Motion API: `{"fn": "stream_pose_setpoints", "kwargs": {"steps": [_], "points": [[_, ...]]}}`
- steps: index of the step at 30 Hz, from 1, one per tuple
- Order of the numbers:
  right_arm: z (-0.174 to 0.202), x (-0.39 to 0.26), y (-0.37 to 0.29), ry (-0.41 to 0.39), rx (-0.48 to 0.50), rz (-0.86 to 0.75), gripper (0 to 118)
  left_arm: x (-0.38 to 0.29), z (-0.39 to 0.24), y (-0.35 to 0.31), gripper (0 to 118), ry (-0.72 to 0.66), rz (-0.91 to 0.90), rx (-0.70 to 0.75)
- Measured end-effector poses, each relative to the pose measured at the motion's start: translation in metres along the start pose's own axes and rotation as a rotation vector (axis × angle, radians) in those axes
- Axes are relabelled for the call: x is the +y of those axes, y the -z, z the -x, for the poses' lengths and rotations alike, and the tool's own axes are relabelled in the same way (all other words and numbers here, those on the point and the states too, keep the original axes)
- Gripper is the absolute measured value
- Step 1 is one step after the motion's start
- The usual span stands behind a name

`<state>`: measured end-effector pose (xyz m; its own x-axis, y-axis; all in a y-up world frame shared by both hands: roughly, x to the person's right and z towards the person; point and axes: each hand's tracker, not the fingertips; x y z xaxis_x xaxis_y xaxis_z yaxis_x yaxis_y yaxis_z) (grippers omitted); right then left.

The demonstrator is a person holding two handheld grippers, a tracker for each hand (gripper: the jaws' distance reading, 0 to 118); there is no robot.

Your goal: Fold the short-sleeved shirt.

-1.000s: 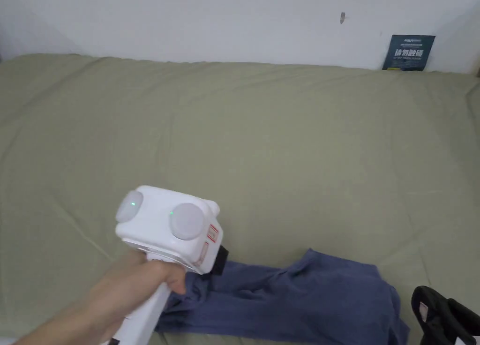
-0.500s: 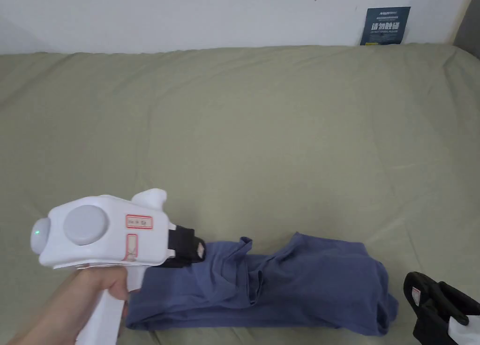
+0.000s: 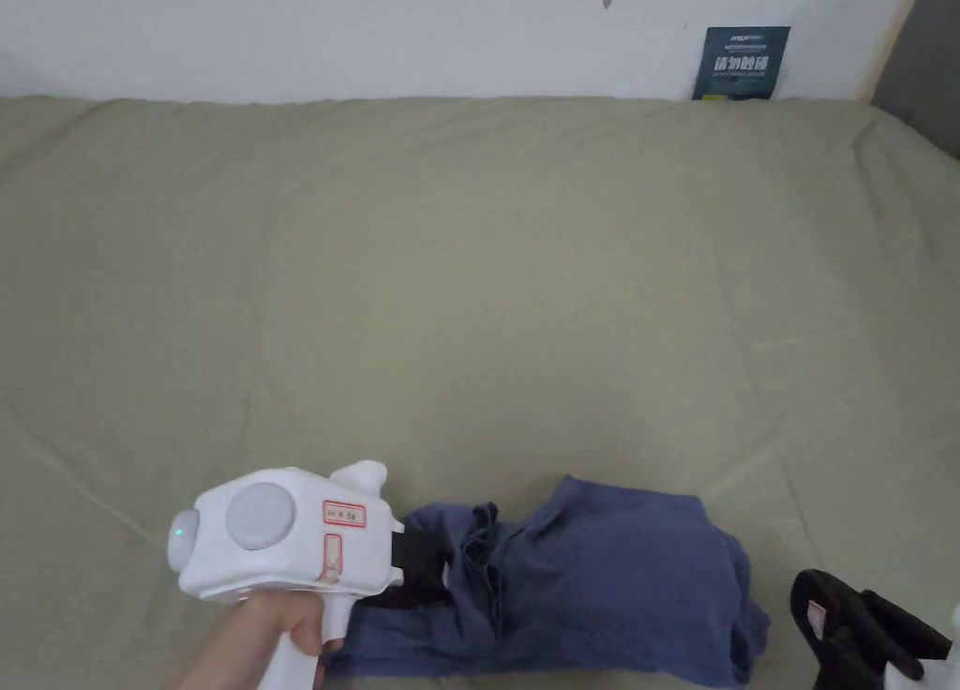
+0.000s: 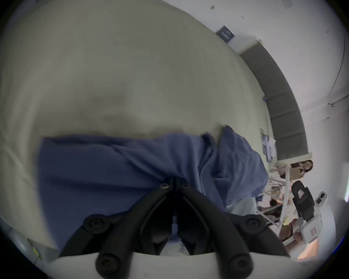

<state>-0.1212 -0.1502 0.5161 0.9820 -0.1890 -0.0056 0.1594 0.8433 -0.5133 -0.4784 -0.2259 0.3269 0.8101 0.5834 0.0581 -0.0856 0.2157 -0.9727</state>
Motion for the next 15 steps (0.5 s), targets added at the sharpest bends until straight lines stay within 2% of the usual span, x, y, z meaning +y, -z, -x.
{"fn": "stream_pose_setpoints", "kwargs": {"steps": [2,7,12,15], "points": [[-0.002,0.000,0.003,-0.001,-0.007,0.010,0,-0.002,-0.011,0.001,0,0.019,-0.030,-0.002],[-0.007,-0.004,0.010,0.020,-0.006,0.029,0,-0.003,-0.032,0.005,0,0.163,-0.017,0.137],[-0.003,-0.004,0.012,0.028,0.007,0.033,0,0.003,-0.027,-0.011,0,0.149,-0.005,0.106],[0.001,0.001,0.013,0.013,0.012,0.023,0,-0.002,-0.015,-0.058,0,0.137,-0.054,0.092]]}}
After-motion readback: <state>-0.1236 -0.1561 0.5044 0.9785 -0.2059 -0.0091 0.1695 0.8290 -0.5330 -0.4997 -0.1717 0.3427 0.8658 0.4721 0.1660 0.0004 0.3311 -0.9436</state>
